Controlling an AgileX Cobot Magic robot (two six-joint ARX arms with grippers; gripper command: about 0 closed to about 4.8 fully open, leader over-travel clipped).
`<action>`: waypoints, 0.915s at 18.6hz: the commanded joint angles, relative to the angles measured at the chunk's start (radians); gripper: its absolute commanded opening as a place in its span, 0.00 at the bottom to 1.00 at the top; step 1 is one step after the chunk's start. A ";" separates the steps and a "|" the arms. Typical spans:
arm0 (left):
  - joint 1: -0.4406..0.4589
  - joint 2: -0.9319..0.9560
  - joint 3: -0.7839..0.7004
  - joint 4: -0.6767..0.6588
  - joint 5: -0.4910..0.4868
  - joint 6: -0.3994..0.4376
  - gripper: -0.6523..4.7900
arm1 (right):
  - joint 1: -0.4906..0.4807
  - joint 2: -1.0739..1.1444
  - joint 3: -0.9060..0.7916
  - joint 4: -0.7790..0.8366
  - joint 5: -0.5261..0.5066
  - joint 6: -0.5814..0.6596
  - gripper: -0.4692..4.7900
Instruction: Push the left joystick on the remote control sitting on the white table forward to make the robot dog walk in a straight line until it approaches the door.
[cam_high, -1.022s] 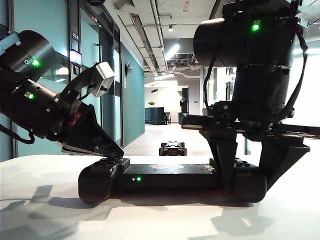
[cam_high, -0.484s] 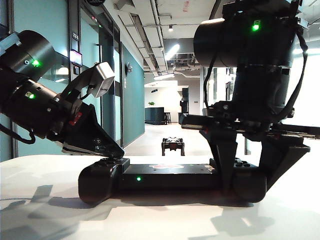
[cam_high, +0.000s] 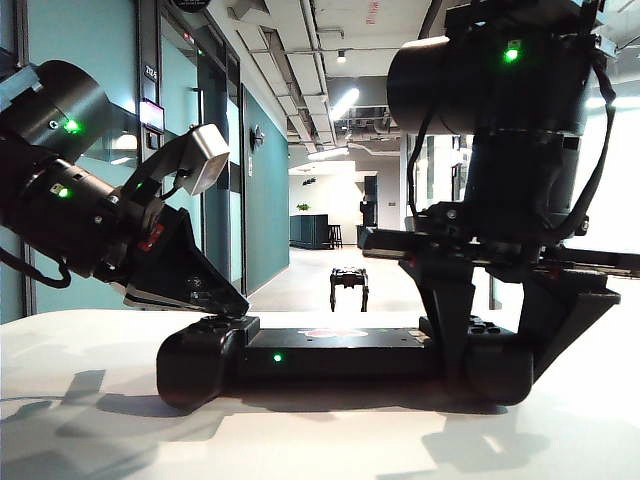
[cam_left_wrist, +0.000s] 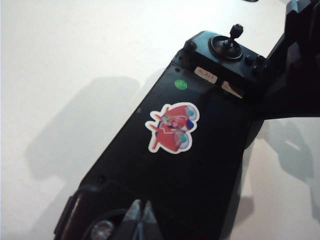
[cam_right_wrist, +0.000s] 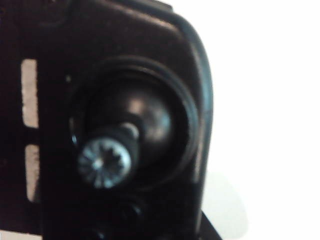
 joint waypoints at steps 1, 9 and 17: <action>0.000 0.000 0.002 0.010 -0.007 0.000 0.11 | 0.002 -0.004 0.000 -0.003 -0.021 -0.001 0.54; 0.000 0.000 0.002 0.010 -0.007 0.000 0.11 | 0.002 -0.004 0.000 -0.002 -0.021 -0.001 0.54; -0.001 -0.076 0.033 -0.051 0.003 -0.007 0.11 | 0.001 -0.004 0.000 0.000 0.005 -0.002 0.54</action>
